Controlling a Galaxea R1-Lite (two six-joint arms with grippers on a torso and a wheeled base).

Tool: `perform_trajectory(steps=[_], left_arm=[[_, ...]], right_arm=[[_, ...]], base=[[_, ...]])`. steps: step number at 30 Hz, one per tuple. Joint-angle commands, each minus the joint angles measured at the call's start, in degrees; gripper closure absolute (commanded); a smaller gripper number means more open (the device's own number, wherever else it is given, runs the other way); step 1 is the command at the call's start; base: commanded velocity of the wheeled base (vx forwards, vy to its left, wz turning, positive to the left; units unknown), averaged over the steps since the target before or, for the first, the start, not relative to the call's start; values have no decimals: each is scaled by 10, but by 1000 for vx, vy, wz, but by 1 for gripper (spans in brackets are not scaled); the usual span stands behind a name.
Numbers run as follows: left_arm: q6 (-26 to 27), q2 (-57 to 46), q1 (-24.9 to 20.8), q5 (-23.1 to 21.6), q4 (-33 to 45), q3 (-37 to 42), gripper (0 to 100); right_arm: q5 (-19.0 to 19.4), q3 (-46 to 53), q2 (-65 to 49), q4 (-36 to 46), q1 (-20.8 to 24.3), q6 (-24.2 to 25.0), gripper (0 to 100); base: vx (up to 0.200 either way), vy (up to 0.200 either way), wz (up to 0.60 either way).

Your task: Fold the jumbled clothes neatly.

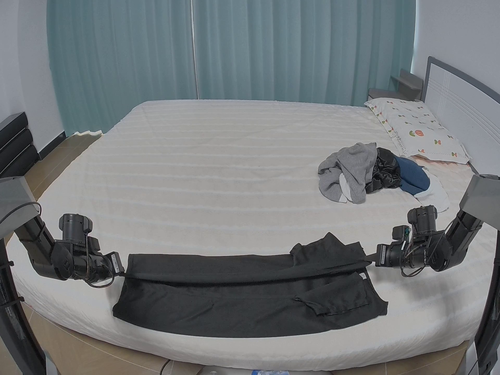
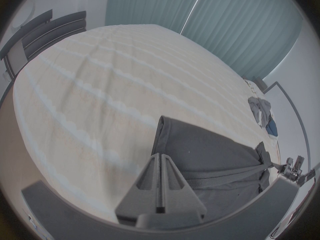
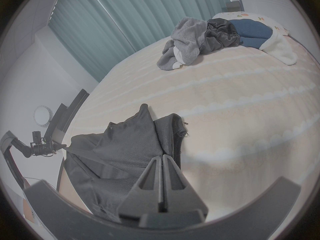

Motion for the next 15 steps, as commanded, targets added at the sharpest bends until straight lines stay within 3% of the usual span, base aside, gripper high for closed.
perform_trajectory(steps=[1, 5, 6, 7, 15], left_arm=[[6, 5, 0, 2, 1, 12, 100], [6, 9, -1, 2, 1, 14, 100], [6, 9, -1, 2, 1, 16, 0], [6, 9, -2, 2, 2, 16, 0], [4, 5, -2, 2, 1, 23, 0]], right_arm=[[0, 16, 24, -22, 6, -7, 100], [-1, 29, 31, -46, 6, -13, 100], [-1, 31, 31, -46, 7, -14, 100], [-1, 31, 31, -46, 7, -14, 0], [2, 30, 12, -48, 2, -7, 0]], base=[[0, 0, 0], [0, 0, 0], [0, 0, 0], [0, 0, 0], [0, 0, 0]])
